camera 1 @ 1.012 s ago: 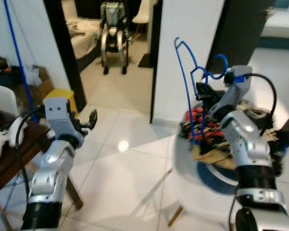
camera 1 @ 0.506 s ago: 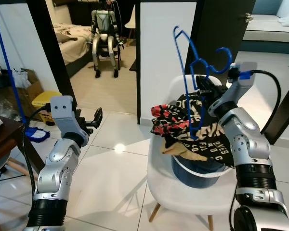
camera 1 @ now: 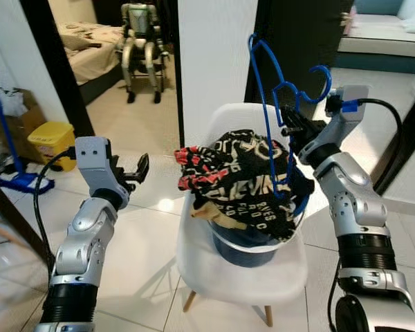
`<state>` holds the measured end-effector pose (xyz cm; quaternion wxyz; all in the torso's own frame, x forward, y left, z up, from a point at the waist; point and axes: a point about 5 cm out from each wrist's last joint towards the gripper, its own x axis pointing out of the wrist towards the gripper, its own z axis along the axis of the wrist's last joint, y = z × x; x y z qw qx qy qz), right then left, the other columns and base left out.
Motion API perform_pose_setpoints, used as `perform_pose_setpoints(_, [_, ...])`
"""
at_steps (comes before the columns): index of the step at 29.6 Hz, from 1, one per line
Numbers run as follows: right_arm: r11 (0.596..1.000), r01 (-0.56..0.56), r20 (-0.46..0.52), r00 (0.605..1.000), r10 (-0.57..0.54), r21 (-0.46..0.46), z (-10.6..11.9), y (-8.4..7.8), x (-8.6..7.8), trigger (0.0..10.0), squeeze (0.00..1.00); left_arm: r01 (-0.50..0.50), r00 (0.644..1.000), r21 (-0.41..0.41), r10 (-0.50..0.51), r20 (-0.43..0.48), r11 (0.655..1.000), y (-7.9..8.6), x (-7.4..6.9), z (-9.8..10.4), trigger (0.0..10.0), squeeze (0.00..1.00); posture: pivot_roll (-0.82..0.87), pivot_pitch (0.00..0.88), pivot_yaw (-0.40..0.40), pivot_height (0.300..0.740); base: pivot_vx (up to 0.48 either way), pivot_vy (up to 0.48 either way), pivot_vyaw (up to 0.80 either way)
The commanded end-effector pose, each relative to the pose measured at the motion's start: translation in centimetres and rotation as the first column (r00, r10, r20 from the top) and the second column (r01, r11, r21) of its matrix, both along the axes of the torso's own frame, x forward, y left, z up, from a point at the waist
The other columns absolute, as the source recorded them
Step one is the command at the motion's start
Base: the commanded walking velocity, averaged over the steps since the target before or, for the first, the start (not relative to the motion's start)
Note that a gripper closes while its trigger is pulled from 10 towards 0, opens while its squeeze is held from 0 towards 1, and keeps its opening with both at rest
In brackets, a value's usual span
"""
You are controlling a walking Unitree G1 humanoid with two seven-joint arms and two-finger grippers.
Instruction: Hang hanger
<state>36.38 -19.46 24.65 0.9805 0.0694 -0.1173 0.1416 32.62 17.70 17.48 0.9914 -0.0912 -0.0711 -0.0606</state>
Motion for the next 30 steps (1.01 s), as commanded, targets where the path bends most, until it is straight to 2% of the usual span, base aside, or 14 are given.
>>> perform_pose_setpoints(1, [1.0, 0.0, 0.02, 1.0, 0.0, 0.004, 0.5, -0.1, -0.1, 10.0, 0.0, 0.001, 1.0, 0.0, -0.001, 0.007, 1.0, 0.0, 0.1, 0.2, 10.0, 0.0, -0.04, 0.0, 0.012, 0.74, 0.0, -0.42, 0.0])
perform_pose_setpoints(9, [1.0, -0.001, 0.018, 1.0, 0.001, 0.003, 0.4, 0.0, -0.2, 10.0, 0.0, -0.006, 1.0, 0.003, 0.006, 0.004, 1.0, 0.1, 0.1, 0.1, 10.0, 0.0, -0.04, 0.0, 0.013, 0.74, 0.0, -0.411, 0.0])
perform_pose_setpoints(13, [1.0, -0.001, 0.018, 1.0, 0.001, 0.003, 0.4, 0.0, -0.2, 10.0, 0.0, -0.022, 1.0, 0.007, 0.022, 0.002, 1.0, 0.3, 0.1, 0.1, 10.0, 0.0, -0.04, 0.0, 0.013, 0.74, 0.0, 0.0, 0.0])
perform_pose_setpoints(16, [1.0, 0.001, 0.016, 1.0, -0.001, 0.006, 0.3, 0.0, -0.2, 10.0, 0.0, -0.063, 0.998, 0.015, 0.063, 0.021, 0.998, 1.1, 0.3, 0.5, 10.0, 0.0, -0.04, 0.0, 0.014, 0.74, 0.0, 0.0, 0.0])
perform_pose_setpoints(25, [1.0, 0.006, 0.015, 1.0, -0.006, 0.01, 0.3, -0.1, -0.2, 10.0, 0.0, -0.051, 0.995, 0.017, 0.05, 0.086, 0.999, 2.0, 0.4, 2.2, 10.0, 0.0, -0.04, 0.0, 0.015, 0.74, 0.0, 0.0, 0.0])
perform_pose_setpoints(30, [1.0, 0.005, 0.015, 1.0, -0.005, 0.009, 0.3, -0.1, -0.2, 10.0, 0.0, -0.05, 0.994, 0.023, 0.047, 0.096, 0.999, 2.1, 0.3, 2.4, 10.0, 0.0, -0.04, 0.0, 0.015, 0.74, 0.0, 0.0, 0.0])
